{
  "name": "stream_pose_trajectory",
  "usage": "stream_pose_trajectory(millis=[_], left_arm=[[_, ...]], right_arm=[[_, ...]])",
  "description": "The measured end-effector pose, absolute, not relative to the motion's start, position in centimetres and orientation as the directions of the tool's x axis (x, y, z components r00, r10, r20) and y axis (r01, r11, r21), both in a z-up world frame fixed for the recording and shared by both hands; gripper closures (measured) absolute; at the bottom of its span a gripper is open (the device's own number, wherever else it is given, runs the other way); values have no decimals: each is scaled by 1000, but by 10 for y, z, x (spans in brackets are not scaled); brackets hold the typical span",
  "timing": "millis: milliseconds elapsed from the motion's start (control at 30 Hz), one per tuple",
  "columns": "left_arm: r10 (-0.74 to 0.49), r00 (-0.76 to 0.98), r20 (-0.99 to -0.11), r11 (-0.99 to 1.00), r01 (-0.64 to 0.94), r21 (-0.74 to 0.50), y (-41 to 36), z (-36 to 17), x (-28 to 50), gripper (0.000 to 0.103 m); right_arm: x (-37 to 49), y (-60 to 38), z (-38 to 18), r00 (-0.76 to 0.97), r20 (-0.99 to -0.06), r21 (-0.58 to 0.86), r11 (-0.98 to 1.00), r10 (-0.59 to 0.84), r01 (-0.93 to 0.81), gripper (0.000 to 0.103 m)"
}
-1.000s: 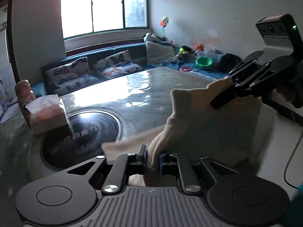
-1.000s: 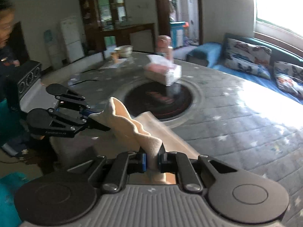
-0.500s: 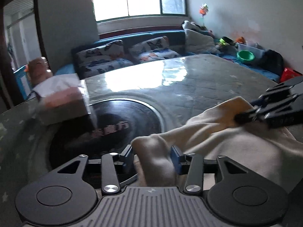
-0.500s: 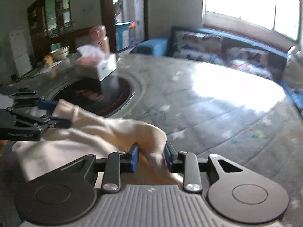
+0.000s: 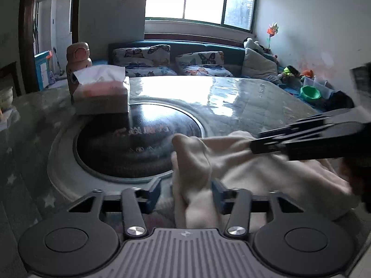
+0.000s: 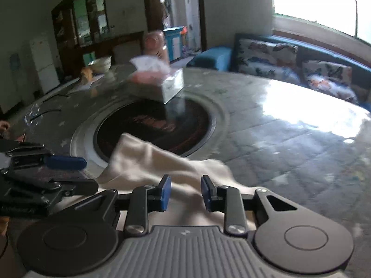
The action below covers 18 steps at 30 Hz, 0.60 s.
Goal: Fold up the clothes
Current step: 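Fold the lifted hem end over toward the collar with both grippers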
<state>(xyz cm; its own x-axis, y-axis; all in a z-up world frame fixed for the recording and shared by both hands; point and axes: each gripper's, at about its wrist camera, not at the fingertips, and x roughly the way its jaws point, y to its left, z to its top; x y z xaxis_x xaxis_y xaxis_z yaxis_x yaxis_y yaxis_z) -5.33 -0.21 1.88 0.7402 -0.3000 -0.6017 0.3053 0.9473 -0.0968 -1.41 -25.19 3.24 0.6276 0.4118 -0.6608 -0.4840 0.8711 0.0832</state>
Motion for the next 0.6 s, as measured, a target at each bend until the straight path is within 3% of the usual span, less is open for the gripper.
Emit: stream_pose_trajectory(millis=[267, 400, 600], left_arm=[[-318, 715, -623, 945, 289, -151, 10, 12, -57, 63], [-321, 712, -625, 945, 286, -160, 10, 10, -58, 62], [-327, 708, -626, 944, 275, -182, 18, 9, -63, 61]], right_arm=[[4, -247, 36, 600, -675, 154, 877, 429, -454, 76], [15, -228, 23, 571, -720, 116, 880, 393, -460, 76], [13, -214, 38, 565, -691, 148, 854, 451, -499, 76]])
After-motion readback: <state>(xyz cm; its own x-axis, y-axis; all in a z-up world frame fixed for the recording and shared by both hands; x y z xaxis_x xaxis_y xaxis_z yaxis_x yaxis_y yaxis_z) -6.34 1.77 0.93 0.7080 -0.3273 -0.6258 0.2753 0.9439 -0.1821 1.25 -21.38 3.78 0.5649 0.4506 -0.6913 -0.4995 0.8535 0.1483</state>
